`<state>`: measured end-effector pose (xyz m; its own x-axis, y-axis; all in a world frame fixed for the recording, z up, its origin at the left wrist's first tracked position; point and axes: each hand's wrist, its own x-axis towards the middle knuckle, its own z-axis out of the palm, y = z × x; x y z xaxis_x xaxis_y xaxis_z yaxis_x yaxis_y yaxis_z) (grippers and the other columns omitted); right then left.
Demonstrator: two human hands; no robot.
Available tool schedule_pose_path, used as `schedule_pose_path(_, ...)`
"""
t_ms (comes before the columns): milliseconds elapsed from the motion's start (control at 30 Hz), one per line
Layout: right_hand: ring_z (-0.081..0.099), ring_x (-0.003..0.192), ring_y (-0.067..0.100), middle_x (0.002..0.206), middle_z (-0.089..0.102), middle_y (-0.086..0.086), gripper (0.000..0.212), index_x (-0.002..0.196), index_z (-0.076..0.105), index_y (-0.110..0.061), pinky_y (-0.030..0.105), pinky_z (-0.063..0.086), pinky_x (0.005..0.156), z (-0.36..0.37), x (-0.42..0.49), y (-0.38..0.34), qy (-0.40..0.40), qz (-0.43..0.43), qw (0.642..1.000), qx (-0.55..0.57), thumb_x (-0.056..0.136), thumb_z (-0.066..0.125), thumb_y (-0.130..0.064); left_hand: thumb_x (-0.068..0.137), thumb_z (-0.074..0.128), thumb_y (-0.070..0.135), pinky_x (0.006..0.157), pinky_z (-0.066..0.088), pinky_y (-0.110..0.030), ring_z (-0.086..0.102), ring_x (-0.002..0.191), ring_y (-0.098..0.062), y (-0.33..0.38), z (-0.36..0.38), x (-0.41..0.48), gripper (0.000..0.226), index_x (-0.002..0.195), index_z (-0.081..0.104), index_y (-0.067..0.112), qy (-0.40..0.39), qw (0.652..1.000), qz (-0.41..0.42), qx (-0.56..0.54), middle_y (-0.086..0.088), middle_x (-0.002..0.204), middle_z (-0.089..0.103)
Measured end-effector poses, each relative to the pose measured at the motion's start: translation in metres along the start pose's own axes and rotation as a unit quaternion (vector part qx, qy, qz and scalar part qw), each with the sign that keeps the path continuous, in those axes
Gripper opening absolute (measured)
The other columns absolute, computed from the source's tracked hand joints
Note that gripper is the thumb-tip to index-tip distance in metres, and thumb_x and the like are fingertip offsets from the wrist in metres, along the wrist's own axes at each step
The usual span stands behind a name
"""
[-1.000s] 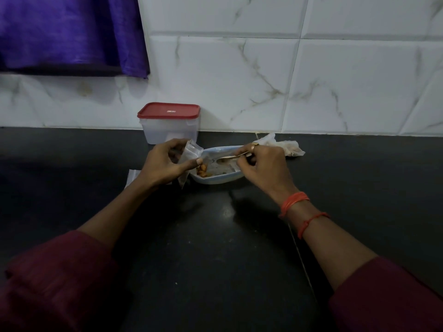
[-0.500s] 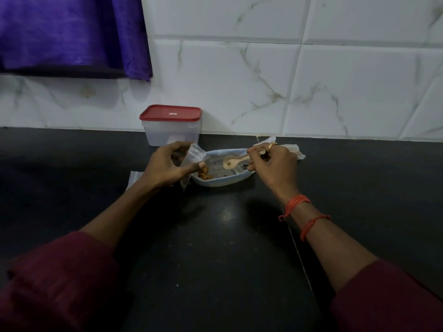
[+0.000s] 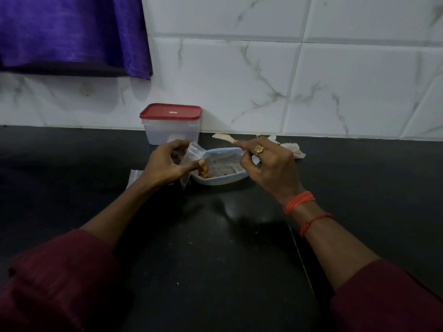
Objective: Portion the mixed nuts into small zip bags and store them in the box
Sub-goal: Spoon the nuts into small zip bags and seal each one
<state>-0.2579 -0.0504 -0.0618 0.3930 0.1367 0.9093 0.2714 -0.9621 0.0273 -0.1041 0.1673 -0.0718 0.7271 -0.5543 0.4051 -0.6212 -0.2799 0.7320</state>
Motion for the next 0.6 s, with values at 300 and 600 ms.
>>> schedule_pose_path(300, 0.067, 0.063, 0.008, 0.073, 0.075, 0.000, 0.025, 0.093, 0.081, -0.017, 0.016, 0.053, 0.065, 0.002, 0.000, -0.001, -0.107, 0.184, 0.975, 0.061, 0.082, 0.060, -0.027, 0.078, 0.080, 0.038, 0.075, 0.047, -0.015, 0.060, 0.099, -0.002, -0.002, -0.001, 0.001, 0.063, 0.134, 0.056, 0.022, -0.004, 1.000, 0.003, 0.006, 0.008, 0.116, 0.063)
schedule_pose_path(600, 0.071, 0.074, 0.013, 0.071, 0.076, 0.005, 0.014, 0.087, 0.080, -0.011, 0.011, 0.048, 0.069, 0.001, -0.002, 0.010, -0.039, 0.350, 0.934, 0.055, 0.088, 0.067, -0.017, 0.076, 0.079, 0.041, 0.083, 0.054, -0.024, 0.062, 0.104, -0.008, -0.001, -0.002, 0.001, 0.064, 0.133, 0.056, 0.025, -0.024, 1.000, -0.006, -0.012, 0.006, 0.117, 0.064)
